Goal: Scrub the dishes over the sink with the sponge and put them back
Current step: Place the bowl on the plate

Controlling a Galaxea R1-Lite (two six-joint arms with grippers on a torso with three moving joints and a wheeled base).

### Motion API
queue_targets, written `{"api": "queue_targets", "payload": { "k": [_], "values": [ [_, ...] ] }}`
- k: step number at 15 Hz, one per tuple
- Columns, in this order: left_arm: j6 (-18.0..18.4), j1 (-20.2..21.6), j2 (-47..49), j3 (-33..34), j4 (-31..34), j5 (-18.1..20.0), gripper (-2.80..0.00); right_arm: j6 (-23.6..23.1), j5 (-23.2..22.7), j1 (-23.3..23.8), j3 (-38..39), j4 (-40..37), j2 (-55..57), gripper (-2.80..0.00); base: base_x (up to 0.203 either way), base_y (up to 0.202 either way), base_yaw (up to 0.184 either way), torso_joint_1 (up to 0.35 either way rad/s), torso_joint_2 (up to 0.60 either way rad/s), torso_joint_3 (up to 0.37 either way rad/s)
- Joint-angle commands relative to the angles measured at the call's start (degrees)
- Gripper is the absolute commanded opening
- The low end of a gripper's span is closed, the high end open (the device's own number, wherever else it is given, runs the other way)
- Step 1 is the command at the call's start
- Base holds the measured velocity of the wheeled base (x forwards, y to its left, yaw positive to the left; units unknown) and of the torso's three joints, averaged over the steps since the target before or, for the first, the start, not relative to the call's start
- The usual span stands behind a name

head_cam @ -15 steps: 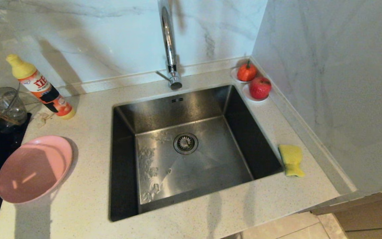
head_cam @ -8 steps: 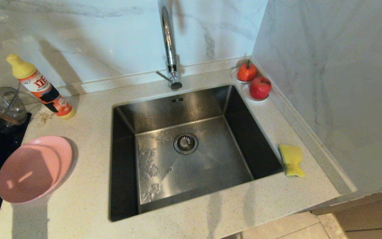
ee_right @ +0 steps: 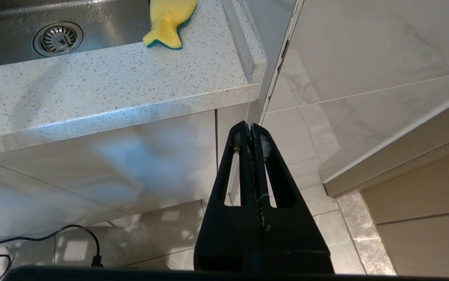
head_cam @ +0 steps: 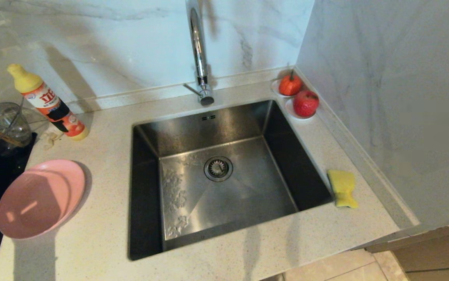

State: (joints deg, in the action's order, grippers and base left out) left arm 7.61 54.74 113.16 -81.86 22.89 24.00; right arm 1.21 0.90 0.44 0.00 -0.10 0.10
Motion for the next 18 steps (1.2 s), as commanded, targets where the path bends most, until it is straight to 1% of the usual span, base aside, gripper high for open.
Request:
{"api": "queue_targets", "payload": {
  "k": [1,6,13,14,18],
  "values": [
    [0.04,0.02,0.31,0.03,0.22,0.08,-2.8,0.02,-0.02,-0.01,0.09,0.01,0.08,-2.8,0.0,0.0,0.0,0.0,0.0,0.0],
    [-0.1,0.02,0.96,-0.14,0.1,0.08,-2.8,0.02,0.06,0.0,0.09,0.01,0.08,-2.8,0.0,0.0,0.0,0.0,0.0,0.0],
    [-0.57,0.02,-3.76,0.87,1.05,0.7,-2.8,0.02,-0.02,0.0,0.0,0.01,0.08,-2.8,0.0,0.0,0.0,0.0,0.0,0.0],
    [-0.58,0.02,-5.23,0.84,1.94,1.12,-2.8,0.02,0.05,0.0,0.0,0.01,0.08,-2.8,0.0,0.0,0.0,0.0,0.0,0.0],
    [-0.46,-0.23,-14.42,0.15,9.94,6.74,-2.8,0.03,-0.02,0.0,0.0,0.01,0.08,-2.8,0.0,0.0,0.0,0.0,0.0,0.0]
  ]
}}
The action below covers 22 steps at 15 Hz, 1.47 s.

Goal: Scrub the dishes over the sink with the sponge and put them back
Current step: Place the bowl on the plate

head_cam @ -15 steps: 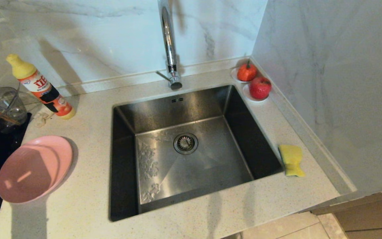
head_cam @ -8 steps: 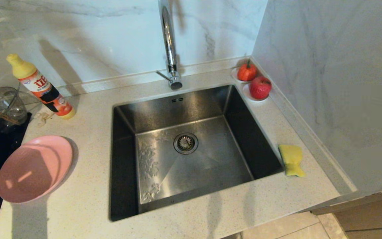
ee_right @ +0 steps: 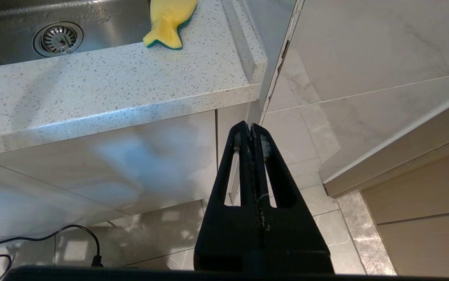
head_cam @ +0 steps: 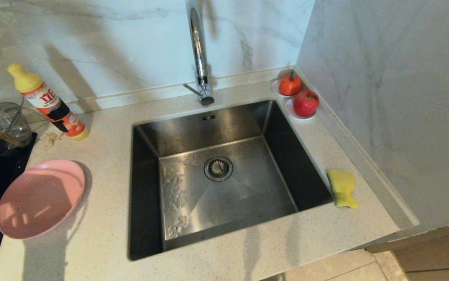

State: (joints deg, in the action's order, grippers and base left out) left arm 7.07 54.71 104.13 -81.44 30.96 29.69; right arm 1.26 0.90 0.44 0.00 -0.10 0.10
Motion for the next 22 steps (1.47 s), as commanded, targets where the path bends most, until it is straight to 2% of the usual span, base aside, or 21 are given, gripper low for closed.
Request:
{"api": "queue_targets", "payload": {
  "k": [1,7,11,14,15,19,22],
  "values": [
    [0.09,-1.1,-7.51,-0.32,3.19,1.93,-2.8,-0.03,-0.02,0.0,0.09,0.01,0.08,-2.8,0.0,0.0,0.0,0.0,0.0,0.0],
    [-1.52,-12.36,-11.01,-0.05,5.9,1.3,-2.8,-0.03,0.01,0.0,0.09,0.01,0.08,-2.8,0.0,0.0,0.0,0.0,0.0,0.0],
    [-4.73,-22.76,-10.21,0.26,4.82,-6.45,-2.8,-0.03,0.06,0.0,0.09,0.01,0.08,-2.8,0.0,0.0,0.0,0.0,0.0,0.0],
    [-8.05,-28.61,-7.52,2.13,-0.2,-11.72,-2.8,-0.03,-0.02,0.0,0.09,0.01,0.08,-2.8,0.0,0.0,0.0,0.0,0.0,0.0],
    [-8.92,-29.76,-6.57,3.09,-2.31,-13.51,-2.8,-0.03,-0.01,0.0,0.07,0.01,0.08,-2.8,0.0,0.0,0.0,0.0,0.0,0.0],
    [-9.62,-31.07,-3.74,5.23,-7.22,-16.53,-2.8,-0.03,-0.02,0.0,0.0,0.01,0.08,-2.8,0.0,0.0,0.0,0.0,0.0,0.0],
    [-9.93,-31.76,-2.89,5.49,-7.47,-16.86,-2.8,-0.03,-0.02,0.0,0.09,0.01,0.08,-2.8,0.0,0.0,0.0,0.0,0.0,0.0]
  ]
}}
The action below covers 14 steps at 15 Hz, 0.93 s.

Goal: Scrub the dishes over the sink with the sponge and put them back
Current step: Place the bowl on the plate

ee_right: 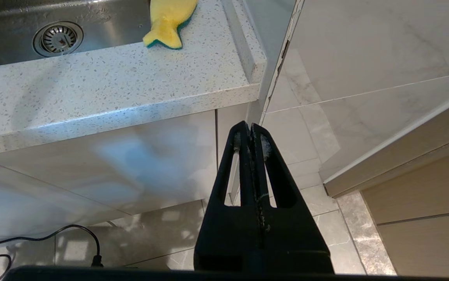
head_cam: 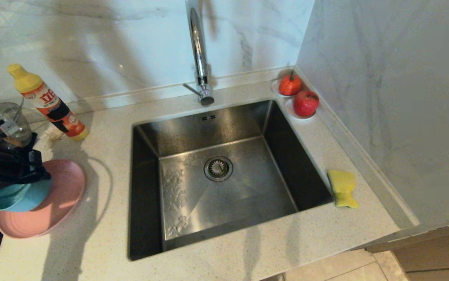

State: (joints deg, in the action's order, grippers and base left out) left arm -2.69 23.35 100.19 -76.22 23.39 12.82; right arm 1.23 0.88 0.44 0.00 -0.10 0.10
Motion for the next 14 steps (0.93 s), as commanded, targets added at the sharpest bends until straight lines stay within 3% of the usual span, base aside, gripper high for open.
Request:
{"api": "queue_targets", "payload": {
  "k": [1,12,13,14],
  "values": [
    [-0.21,-0.6,1.06,0.38,0.07,-0.07,-2.8,0.0,0.01,0.0,0.09,0.01,0.08,-2.8,0.0,0.0,0.0,0.0,0.0,0.0],
    [-1.27,-3.49,1.41,3.35,-4.59,-3.94,-2.8,0.0,0.06,0.0,0.09,0.01,0.08,-2.8,0.0,0.0,0.0,0.0,0.0,0.0],
    [-1.32,-3.49,1.28,3.14,-4.54,-3.89,0.0,0.02,0.02,0.0,0.02,0.01,0.08,-2.8,0.0,0.0,0.0,0.0,0.0,0.0],
    [-1.76,-3.49,0.98,2.82,-4.5,-3.84,0.0,0.0,0.0,0.0,0.08,0.01,0.08,-2.8,0.0,0.0,0.0,0.0,0.0,0.0]
  ]
}}
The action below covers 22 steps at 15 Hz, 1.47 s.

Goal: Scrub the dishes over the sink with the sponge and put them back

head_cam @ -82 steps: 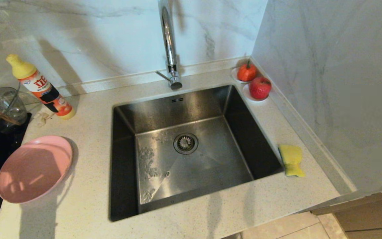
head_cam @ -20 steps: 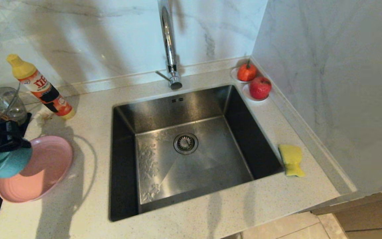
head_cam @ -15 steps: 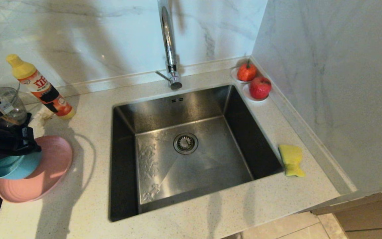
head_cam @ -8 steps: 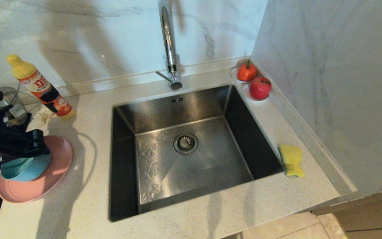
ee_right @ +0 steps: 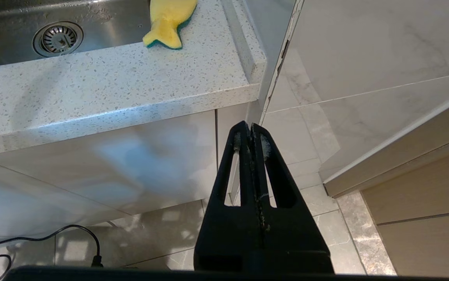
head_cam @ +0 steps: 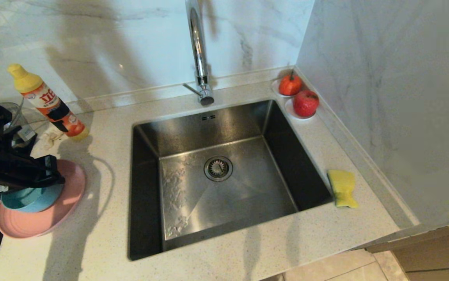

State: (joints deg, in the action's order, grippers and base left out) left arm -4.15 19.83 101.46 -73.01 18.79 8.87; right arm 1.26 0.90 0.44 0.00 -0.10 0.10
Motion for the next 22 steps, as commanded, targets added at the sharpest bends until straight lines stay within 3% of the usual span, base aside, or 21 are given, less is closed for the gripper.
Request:
{"api": "queue_targets", "payload": {
  "k": [1,5,8,11,12,14,16,17,19,20,22],
  "values": [
    [-0.99,-0.03,-0.56,-0.62,0.11,0.18,0.0,-0.03,0.06,0.0,0.09,0.01,0.08,-2.8,0.0,0.0,0.0,0.0,0.0,0.0],
    [-4.0,-0.06,-4.13,-1.46,0.18,1.87,0.0,-0.03,-0.02,0.0,0.01,0.01,0.08,-2.8,0.0,0.0,0.0,0.0,0.0,0.0],
    [-8.36,-0.24,-8.82,-5.54,0.85,4.65,0.0,-0.03,-0.02,0.0,0.01,0.01,0.08,-2.8,0.0,0.0,0.0,0.0,0.0,0.0],
    [-9.81,-1.72,-10.42,-11.48,3.56,4.8,0.0,-0.03,0.02,0.0,0.09,0.01,0.08,-2.8,0.0,0.0,0.0,0.0,0.0,0.0],
    [-9.89,-2.62,-10.38,-14.22,5.24,4.8,-2.8,-0.03,0.06,0.0,0.09,0.01,0.08,-2.8,0.0,0.0,0.0,0.0,0.0,0.0],
    [-9.77,-4.85,-9.86,-18.96,6.11,4.76,-2.8,-0.02,-0.02,0.0,0.09,0.01,0.08,-2.8,0.0,0.0,0.0,0.0,0.0,0.0],
    [-8.72,-9.76,-8.01,-24.23,6.22,2.38,-2.8,-0.03,0.0,0.0,0.09,0.01,0.08,-2.8,0.0,0.0,0.0,0.0,0.0,0.0],
    [-7.42,-12.78,-6.53,-26.69,6.2,-2.15,-2.8,-0.03,-0.02,0.0,0.09,0.01,0.08,-2.8,0.0,0.0,0.0,0.0,0.0,0.0],
    [-4.17,-20.02,-3.14,-30.79,5.27,-15.12,-2.8,-0.03,0.0,0.0,0.01,0.01,0.08,-2.8,0.0,0.0,0.0,0.0,0.0,0.0],
    [-3.86,-23.41,-3.18,-31.25,3.71,-17.97,-2.8,-0.03,-0.01,0.0,0.09,0.01,0.08,-2.8,0.0,0.0,0.0,0.0,0.0,0.0],
    [-3.63,-28.29,-7.69,-29.7,1.51,-19.71,-2.8,0.0,0.04,0.0,0.09,0.01,0.08,-2.8,0.0,0.0,0.0,0.0,0.0,0.0]
  ]
}}
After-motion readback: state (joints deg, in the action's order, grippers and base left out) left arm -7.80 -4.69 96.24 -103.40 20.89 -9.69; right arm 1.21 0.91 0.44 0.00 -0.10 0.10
